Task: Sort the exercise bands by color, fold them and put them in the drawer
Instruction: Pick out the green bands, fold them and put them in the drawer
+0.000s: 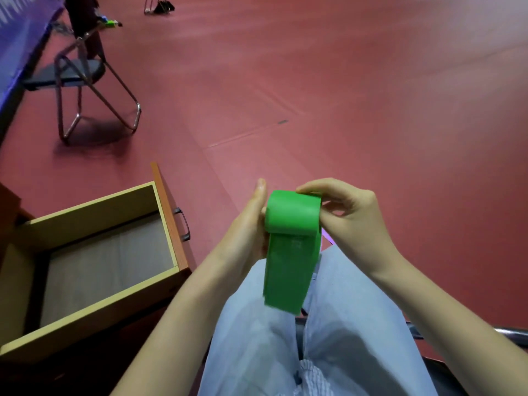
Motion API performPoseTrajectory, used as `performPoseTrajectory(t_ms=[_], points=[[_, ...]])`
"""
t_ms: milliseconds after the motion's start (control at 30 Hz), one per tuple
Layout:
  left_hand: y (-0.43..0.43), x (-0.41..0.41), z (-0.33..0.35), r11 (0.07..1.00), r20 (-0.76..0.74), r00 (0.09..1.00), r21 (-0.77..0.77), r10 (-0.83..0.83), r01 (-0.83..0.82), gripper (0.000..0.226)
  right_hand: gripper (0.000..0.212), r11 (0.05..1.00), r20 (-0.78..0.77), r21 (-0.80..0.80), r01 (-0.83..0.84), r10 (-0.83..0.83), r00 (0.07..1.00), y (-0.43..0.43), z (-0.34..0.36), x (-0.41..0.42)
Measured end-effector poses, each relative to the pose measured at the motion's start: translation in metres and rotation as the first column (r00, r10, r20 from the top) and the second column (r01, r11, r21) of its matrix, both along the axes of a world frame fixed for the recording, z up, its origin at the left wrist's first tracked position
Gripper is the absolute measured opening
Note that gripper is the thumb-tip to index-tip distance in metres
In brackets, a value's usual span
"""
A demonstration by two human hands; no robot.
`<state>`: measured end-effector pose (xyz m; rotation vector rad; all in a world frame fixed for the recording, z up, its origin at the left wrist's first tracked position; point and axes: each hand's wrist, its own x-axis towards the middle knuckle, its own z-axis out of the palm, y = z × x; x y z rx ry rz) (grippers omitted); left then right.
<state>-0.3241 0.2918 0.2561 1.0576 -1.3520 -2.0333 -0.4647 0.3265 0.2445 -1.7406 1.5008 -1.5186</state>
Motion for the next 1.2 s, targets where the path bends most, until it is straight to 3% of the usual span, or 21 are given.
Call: performPoseTrajectory(t_ms=[133,267,367,500,667,767,833,933,1100,1200], points=[[0.004,0.006,-0.012,0.994,-0.033,0.999,-0.101,-0.035,0.032,0.028,0.04,1.0,-0.011,-0.003,-0.009,0.009,1.0,0.001,-0.005,0.002],[0.005,0.008,-0.021,0.991,-0.043,0.999,-0.136,-0.002,-0.004,0.02,0.044,0.979,0.12,0.162,-0.121,0.102,0.987,0.001,-0.003,-0.005],[0.006,0.008,-0.023,0.987,-0.041,0.999,-0.163,-0.022,0.015,0.022,0.041,0.951,0.054,0.252,-0.178,0.17,0.984,0.003,0.004,-0.014],[0.006,0.009,-0.022,0.983,-0.056,0.996,-0.172,-0.073,0.062,0.017,0.034,0.94,-0.143,0.283,-0.188,0.236,0.961,0.005,0.016,-0.024],[0.006,0.011,-0.024,0.986,-0.124,0.989,-0.156,-0.081,0.061,0.02,0.033,0.86,0.15,0.394,-0.326,0.289,0.945,0.006,0.019,-0.027],[0.006,0.011,-0.027,0.989,-0.128,0.991,-0.149,-0.029,0.01,0.023,0.031,0.803,0.46,0.453,-0.386,0.16,0.873,0.008,0.01,-0.027],[0.006,0.01,-0.029,0.988,-0.123,0.992,-0.153,0.012,-0.03,0.024,0.02,0.761,0.564,0.489,-0.426,0.098,0.82,0.011,0.002,-0.024],[0.007,0.006,-0.031,0.979,-0.129,0.989,-0.181,0.066,-0.089,0.025,0.035,0.685,0.562,0.554,-0.473,0.111,0.82,0.017,-0.009,-0.014],[0.008,0.002,-0.032,0.964,-0.119,0.983,-0.211,0.138,-0.161,0.024,0.04,0.758,0.562,0.492,-0.428,0.099,0.821,0.022,-0.011,-0.001],[0.007,0.004,-0.03,0.974,-0.149,0.981,-0.169,0.123,-0.148,0.037,0.039,0.8,0.561,0.446,-0.4,0.098,0.822,0.022,-0.01,0.0]])
